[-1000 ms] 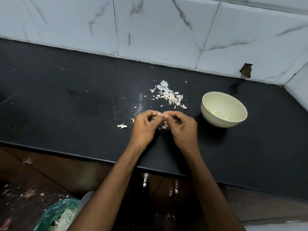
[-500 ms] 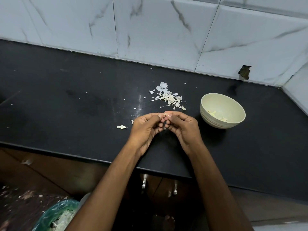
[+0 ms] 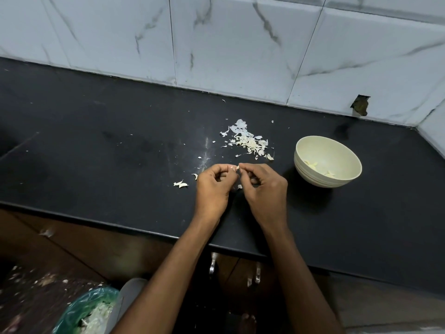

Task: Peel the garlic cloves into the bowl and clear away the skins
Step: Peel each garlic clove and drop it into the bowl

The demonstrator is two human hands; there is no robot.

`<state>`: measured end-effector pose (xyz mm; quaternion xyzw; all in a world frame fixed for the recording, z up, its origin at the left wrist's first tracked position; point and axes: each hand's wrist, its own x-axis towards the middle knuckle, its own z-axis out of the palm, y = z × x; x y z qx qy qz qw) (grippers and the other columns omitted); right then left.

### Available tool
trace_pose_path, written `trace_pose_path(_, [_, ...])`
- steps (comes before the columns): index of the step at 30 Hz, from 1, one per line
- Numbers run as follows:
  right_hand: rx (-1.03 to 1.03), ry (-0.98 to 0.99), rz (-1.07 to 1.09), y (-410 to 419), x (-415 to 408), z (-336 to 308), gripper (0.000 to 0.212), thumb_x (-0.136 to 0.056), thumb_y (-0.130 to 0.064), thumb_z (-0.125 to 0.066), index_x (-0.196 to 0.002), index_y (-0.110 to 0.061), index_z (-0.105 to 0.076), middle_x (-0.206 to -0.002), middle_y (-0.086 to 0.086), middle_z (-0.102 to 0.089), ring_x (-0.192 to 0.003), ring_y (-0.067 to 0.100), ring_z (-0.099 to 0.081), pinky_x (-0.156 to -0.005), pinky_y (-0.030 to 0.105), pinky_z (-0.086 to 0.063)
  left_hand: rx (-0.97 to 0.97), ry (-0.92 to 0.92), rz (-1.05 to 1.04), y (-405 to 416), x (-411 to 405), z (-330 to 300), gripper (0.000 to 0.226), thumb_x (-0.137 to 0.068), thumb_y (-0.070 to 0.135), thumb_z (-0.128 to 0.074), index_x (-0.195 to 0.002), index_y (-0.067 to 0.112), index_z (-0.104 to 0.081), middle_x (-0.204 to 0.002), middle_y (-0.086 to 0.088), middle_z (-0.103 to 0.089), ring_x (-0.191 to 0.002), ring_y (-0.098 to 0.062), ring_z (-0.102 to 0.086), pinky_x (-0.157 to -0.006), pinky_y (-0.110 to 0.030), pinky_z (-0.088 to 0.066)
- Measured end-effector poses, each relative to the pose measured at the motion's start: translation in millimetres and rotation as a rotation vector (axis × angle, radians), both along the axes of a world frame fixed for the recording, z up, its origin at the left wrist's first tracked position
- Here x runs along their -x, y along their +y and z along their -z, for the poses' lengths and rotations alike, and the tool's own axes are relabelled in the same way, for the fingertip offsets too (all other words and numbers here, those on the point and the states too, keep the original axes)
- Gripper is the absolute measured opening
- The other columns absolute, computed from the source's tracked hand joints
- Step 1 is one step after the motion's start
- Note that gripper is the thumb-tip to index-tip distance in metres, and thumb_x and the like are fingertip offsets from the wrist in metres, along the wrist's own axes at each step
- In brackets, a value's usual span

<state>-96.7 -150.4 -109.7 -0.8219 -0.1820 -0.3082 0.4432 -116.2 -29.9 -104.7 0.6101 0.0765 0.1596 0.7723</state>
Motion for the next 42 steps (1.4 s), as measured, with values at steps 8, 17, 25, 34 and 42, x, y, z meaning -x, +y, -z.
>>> trace_pose_path(8, [-0.406,0.458,-0.216,-5.1,-2.6,-5.2,0.018,-0.092,-0.007,-0.077,-0.110,-0.006,-0.080,-0.094,0.002,-0.081,-0.088,0.014,-0.078,-0.081,0.026,-0.060,-0.023,-0.022,0.044,0.1,-1.7,3.3,0.009,-0.097,0.000,-0.067,-0.098,-0.008,-0.071,-0.074,-0.002,-0.074,-0.068,-0.009,-0.070,-0.066,-0.022,-0.057])
trace_pose_path(17, [-0.698,0.696,-0.374,-11.4,-3.4,-14.9,0.011,-0.096,0.001,-0.068,-0.102,0.002,-0.077,-0.089,0.018,-0.077,-0.081,0.019,-0.073,-0.079,0.025,-0.062,0.057,0.002,0.133,3.2,-0.7,1.6,0.009,-0.099,-0.001,-0.062,-0.100,-0.007,-0.068,-0.071,-0.004,-0.066,-0.059,-0.007,-0.055,-0.056,-0.019,-0.045])
trace_pose_path(25, [-0.866,0.793,-0.455,-12.3,1.5,-21.9,0.018,-0.099,0.004,-0.058,-0.096,0.002,-0.076,-0.087,0.017,-0.075,-0.078,0.017,-0.072,-0.075,0.024,-0.060,0.370,0.106,0.315,11.4,0.7,-6.3,0.013,-0.100,0.002,-0.059,-0.100,-0.005,-0.070,-0.076,-0.008,-0.066,-0.066,-0.012,-0.057,-0.073,-0.026,-0.049])
trace_pose_path(34, [-0.839,0.778,-0.445,-11.8,5.9,-22.2,0.011,-0.086,0.002,-0.073,-0.098,0.002,-0.076,-0.088,0.018,-0.075,-0.079,0.019,-0.072,-0.079,0.026,-0.061,0.364,0.149,0.304,9.7,2.4,-8.7,0.015,-0.100,0.000,-0.056,-0.092,0.000,-0.068,-0.072,-0.006,-0.062,-0.065,-0.012,-0.055,-0.074,-0.028,-0.047])
trace_pose_path(42, [-1.174,0.781,-0.427,-18.8,5.1,-28.4,0.013,-0.097,0.005,-0.060,-0.103,0.005,-0.071,-0.094,0.015,-0.077,-0.090,0.016,-0.076,-0.075,0.021,-0.060,0.353,0.099,0.093,8.9,0.2,-9.3,0.006,-0.098,0.003,-0.063,-0.096,0.002,-0.068,-0.079,-0.008,-0.064,-0.069,-0.013,-0.058,-0.060,-0.022,-0.050])
